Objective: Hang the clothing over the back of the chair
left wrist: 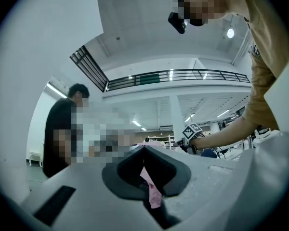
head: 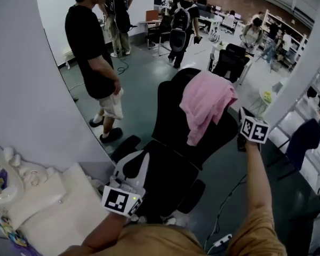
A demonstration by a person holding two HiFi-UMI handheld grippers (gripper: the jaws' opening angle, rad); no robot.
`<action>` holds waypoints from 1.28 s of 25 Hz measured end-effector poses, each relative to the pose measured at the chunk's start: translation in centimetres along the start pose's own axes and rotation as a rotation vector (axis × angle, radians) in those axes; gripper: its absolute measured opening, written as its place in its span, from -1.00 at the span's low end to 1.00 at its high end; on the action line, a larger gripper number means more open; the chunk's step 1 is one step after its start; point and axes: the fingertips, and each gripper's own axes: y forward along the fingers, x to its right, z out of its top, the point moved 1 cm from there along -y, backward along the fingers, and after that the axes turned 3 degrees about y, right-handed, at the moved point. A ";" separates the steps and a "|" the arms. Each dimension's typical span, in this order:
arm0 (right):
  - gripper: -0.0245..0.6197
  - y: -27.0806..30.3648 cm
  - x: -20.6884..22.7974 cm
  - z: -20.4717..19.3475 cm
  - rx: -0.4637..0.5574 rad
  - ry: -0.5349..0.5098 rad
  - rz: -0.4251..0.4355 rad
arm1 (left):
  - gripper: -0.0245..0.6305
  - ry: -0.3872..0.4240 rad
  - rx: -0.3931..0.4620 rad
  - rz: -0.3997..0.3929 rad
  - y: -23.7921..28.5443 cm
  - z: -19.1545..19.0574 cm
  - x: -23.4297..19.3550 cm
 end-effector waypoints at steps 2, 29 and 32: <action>-0.91 -1.2 -1.1 -0.5 0.014 0.003 0.009 | -0.91 0.005 0.016 0.002 -0.5 0.4 -0.4; -0.91 -24.2 -7.7 7.0 0.496 -0.033 0.071 | -0.91 0.085 0.149 0.009 -1.8 7.1 -3.4; -0.91 -26.4 -7.3 6.3 0.518 -0.019 0.075 | -0.91 0.102 0.155 0.020 -2.5 7.6 -3.7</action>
